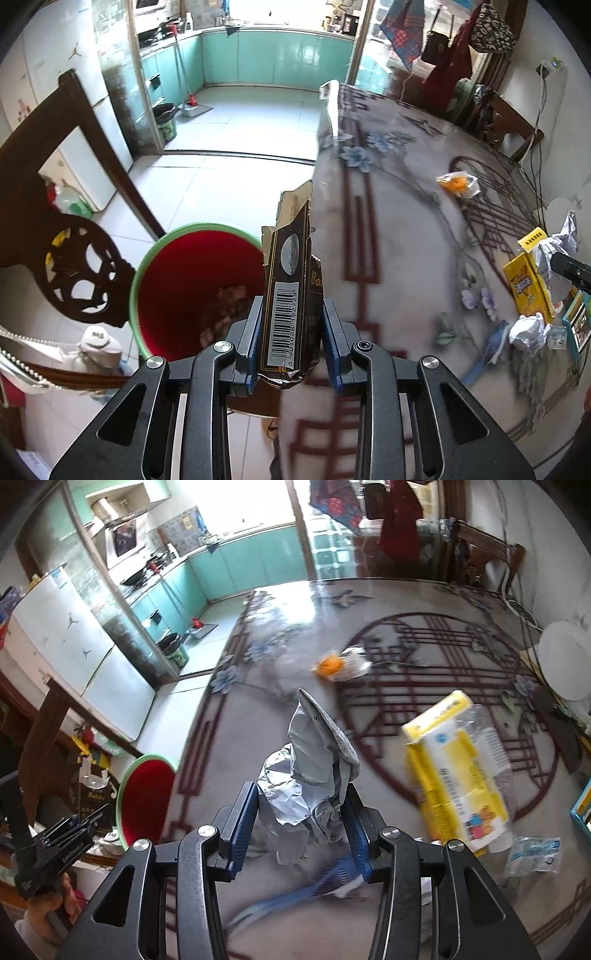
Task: Collect trash
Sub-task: 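Carry the snack box and the foil over the red bucket with both grippers, then open both grippers to drop the box and foil into the bucket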
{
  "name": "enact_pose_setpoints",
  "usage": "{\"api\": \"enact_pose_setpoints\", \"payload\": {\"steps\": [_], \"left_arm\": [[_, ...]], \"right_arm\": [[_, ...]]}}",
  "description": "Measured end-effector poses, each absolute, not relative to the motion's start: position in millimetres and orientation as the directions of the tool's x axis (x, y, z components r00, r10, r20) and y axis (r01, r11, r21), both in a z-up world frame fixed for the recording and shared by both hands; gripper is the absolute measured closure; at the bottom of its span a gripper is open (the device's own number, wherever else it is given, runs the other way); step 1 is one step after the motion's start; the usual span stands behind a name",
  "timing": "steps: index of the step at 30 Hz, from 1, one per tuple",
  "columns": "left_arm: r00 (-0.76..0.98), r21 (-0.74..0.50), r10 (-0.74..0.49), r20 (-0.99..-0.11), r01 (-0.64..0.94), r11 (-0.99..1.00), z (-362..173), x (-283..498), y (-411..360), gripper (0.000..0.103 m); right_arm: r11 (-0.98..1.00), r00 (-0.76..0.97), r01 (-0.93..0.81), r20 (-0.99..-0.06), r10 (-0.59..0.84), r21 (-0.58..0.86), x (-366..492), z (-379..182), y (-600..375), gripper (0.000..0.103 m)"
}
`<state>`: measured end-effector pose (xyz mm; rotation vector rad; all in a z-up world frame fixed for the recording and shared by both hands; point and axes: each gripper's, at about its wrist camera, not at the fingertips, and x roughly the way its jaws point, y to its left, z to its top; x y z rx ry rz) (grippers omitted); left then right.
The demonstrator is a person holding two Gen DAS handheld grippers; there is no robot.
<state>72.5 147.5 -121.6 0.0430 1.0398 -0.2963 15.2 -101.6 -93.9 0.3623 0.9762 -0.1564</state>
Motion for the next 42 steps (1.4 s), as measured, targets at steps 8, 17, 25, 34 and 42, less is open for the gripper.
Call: {"api": "enact_pose_setpoints", "payload": {"steps": [8, 17, 25, 34, 42], "left_arm": [[0.465, -0.114, -0.2, -0.863, 0.206, 0.972, -131.7, 82.2, 182.0, 0.076], [0.448, -0.123, -0.18, -0.875, 0.155, 0.98, -145.9, 95.2, 212.4, 0.076], [0.434, -0.124, -0.16, -0.886, 0.112, 0.986, -153.8, 110.3, 236.5, 0.076], [0.419, -0.117, -0.135, -0.898, 0.069, 0.991, -162.6, 123.0, 262.1, 0.076], [0.407, -0.14, -0.146, -0.902, 0.045, 0.989, -167.5, 132.6, 275.2, 0.076]], "right_arm": [[0.959, 0.531, 0.172, -0.841, 0.104, 0.227, 37.1, -99.7, -33.0, 0.059], [0.966, 0.497, 0.034, -0.842, 0.208, 0.258, 68.0, -110.7, 37.4, 0.059], [0.944, 0.461, -0.049, -0.831, 0.312, 0.327, 103.1, -124.6, 75.1, 0.059], [0.93, 0.426, -0.104, -0.83, 0.361, 0.351, 127.4, -131.8, 109.1, 0.059], [0.928, 0.4, -0.148, -0.837, 0.374, 0.343, 139.7, -134.0, 127.7, 0.059]]}}
